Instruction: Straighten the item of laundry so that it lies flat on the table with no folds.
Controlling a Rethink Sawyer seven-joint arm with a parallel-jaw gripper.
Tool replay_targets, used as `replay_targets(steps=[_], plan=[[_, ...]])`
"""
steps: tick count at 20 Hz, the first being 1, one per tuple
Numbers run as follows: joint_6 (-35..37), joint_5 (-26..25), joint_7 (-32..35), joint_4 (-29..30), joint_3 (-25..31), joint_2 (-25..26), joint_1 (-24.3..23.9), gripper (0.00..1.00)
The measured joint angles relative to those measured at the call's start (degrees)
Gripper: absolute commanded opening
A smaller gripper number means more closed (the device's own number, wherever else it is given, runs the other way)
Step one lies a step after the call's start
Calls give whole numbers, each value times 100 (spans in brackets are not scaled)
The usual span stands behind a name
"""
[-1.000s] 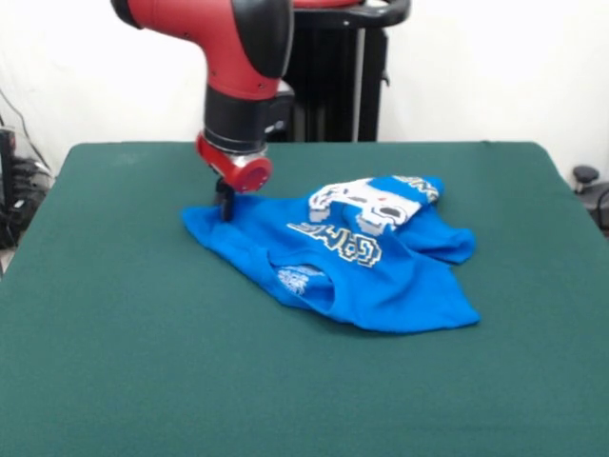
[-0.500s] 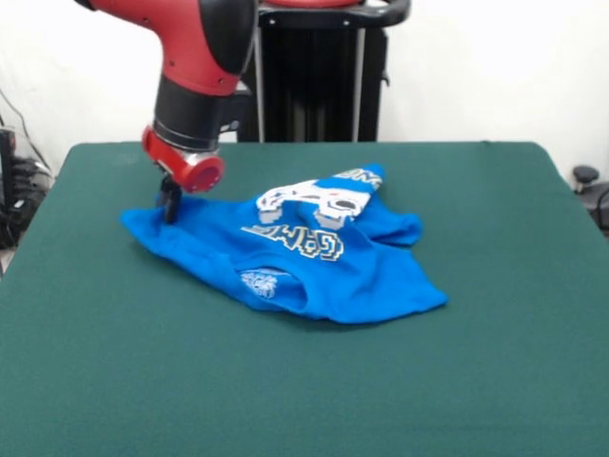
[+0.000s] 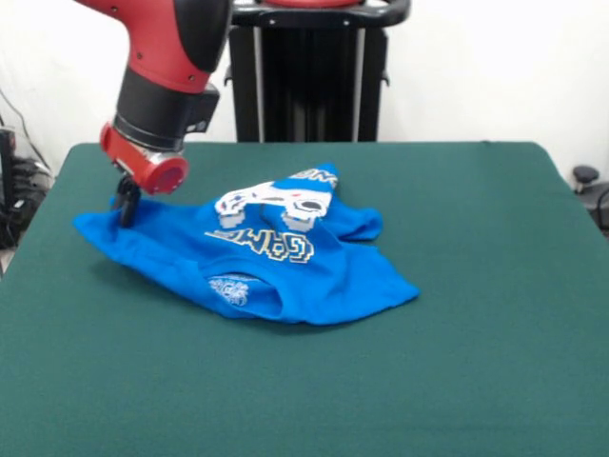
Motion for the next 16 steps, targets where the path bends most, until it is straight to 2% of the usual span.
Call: replay_targets(steps=[4,5,12,16], plan=[[-1,-144,0,-136,1,0,-26,0],[-1,-204,0,-177,7,-8,-43,100],[93,-141,0,-70,78,-182,-142,100],[409,222,0,189,152,-457,-135,100]])
